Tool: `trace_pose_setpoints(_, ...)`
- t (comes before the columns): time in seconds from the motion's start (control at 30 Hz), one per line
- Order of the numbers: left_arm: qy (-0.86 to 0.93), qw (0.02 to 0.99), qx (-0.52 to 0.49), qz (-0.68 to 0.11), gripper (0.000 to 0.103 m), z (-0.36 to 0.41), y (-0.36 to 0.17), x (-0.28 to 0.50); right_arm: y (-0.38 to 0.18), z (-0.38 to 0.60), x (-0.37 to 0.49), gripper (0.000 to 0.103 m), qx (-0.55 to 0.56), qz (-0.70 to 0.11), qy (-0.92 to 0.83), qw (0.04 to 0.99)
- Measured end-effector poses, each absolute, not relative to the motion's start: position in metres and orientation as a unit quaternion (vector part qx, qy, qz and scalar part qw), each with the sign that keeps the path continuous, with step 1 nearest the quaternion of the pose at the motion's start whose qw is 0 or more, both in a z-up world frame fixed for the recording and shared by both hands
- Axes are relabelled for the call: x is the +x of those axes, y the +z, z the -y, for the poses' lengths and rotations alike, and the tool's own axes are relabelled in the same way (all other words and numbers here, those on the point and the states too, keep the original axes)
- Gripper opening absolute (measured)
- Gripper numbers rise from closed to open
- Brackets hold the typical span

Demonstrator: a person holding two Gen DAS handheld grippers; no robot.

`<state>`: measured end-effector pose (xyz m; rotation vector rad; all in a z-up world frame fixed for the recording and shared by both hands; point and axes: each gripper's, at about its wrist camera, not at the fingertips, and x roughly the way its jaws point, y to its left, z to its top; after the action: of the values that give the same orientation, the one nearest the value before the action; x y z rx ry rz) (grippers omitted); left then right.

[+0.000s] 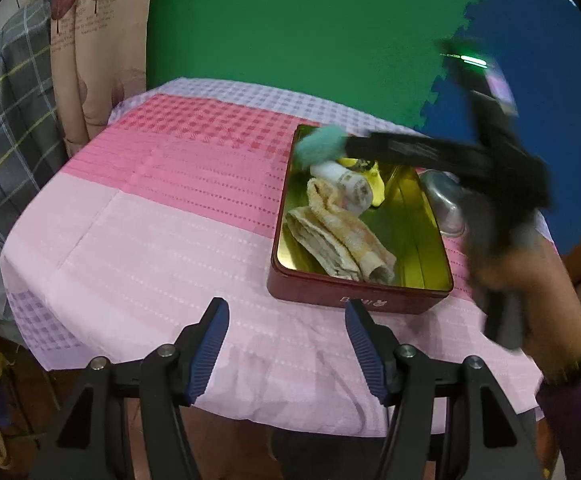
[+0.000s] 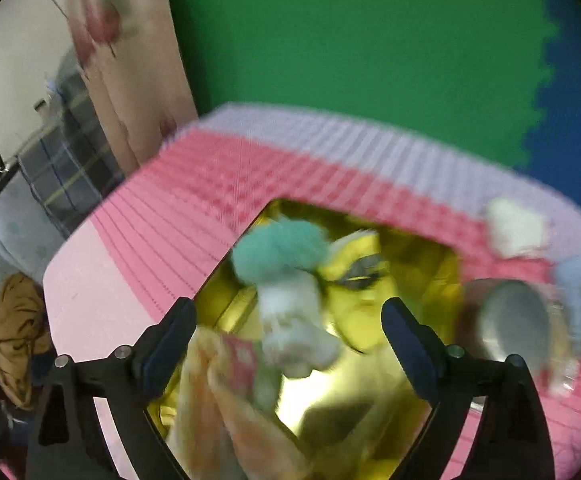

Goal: Organize soft objects
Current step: 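Lower the green pom-pom into the tin and open the right tool, then reach the left tool to the white sock with red trim and grasp it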

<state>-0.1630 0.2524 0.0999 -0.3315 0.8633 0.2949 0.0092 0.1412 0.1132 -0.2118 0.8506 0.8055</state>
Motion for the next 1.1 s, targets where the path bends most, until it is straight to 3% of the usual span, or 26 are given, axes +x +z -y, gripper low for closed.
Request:
trace_pose_setpoints(0.23,0.089,0.898,-0.126,-0.412,0.062,-0.218,0.117,-0.16,0.137,0.026,-0.04,0.1,-0.08,-0.301,0.271,0.911)
trace_pose_setpoints(0.4,0.012,0.904,-0.09,-0.418,0.067,-0.179,0.134,-0.13,0.097,0.148,-0.018,0.1,-0.157,-0.33,0.112,0.924)
trace_pose_setpoints(0.53,-0.048,0.897,-0.087,-0.431,0.067,-0.153,0.154,-0.06,0.065,0.222,0.011,0.1,-0.178,-0.359,0.029,0.916)
trace_pose_setpoints(0.73,-0.076,0.892,-0.001,-0.446,0.068,-0.116,0.161,0.078,0.038,0.27,0.036,0.1,-0.099,-0.394,0.017,0.914)
trace_pose_setpoints(1.1,-0.107,0.824,0.207,-0.517,0.068,-0.07,0.073,0.244,0.036,0.294,0.035,0.1,-0.021,-0.395,0.047,0.917)
